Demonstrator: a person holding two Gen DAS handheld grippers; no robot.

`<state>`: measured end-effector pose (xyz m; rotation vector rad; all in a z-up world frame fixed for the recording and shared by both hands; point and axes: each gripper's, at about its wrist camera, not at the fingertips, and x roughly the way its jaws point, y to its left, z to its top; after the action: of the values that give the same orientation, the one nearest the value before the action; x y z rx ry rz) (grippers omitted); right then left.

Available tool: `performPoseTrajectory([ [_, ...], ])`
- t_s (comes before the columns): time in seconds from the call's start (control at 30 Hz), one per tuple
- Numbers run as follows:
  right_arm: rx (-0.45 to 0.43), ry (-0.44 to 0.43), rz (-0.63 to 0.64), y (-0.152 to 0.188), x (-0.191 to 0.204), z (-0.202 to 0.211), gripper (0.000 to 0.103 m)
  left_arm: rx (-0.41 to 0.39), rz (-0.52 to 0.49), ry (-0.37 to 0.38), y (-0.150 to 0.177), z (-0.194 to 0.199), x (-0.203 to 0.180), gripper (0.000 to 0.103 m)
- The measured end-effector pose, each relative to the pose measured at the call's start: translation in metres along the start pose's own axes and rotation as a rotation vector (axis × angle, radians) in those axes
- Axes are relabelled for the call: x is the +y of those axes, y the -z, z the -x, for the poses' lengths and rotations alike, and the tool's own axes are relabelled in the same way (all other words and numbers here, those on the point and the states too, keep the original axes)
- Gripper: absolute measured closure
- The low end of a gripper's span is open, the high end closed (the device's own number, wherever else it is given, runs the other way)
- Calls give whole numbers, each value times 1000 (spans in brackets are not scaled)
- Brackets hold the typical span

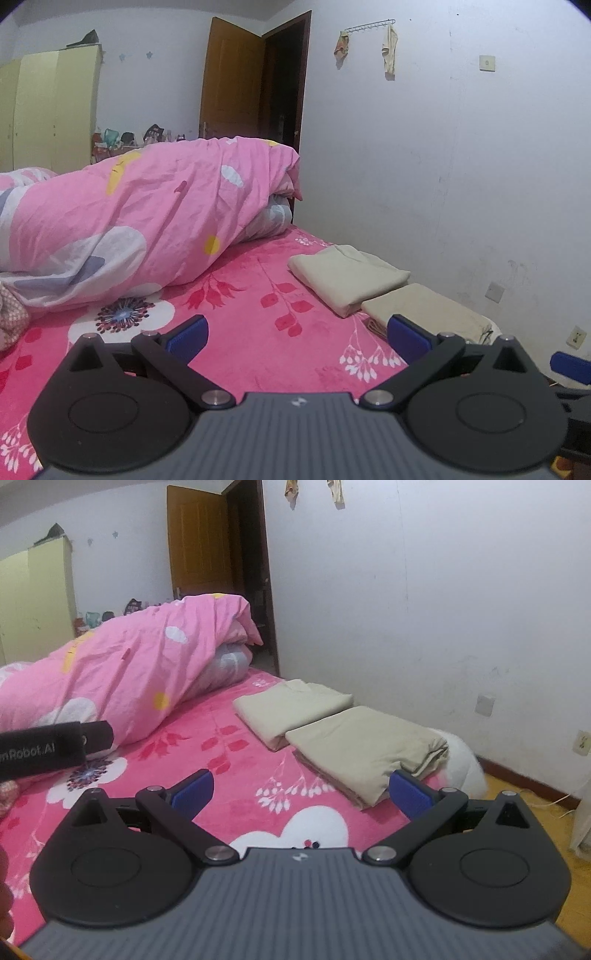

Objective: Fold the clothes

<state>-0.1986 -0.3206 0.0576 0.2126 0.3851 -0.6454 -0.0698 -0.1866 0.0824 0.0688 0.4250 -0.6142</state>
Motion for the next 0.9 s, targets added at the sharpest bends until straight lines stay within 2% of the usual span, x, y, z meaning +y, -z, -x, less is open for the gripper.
performPoseTrajectory([
  [0.3, -22, 21, 123, 0, 23, 0, 1, 4, 23, -15, 0, -2, 6, 0],
  [0.9, -8, 23, 95, -2, 25, -3, 1, 9, 29, -21, 4, -3, 13, 0],
])
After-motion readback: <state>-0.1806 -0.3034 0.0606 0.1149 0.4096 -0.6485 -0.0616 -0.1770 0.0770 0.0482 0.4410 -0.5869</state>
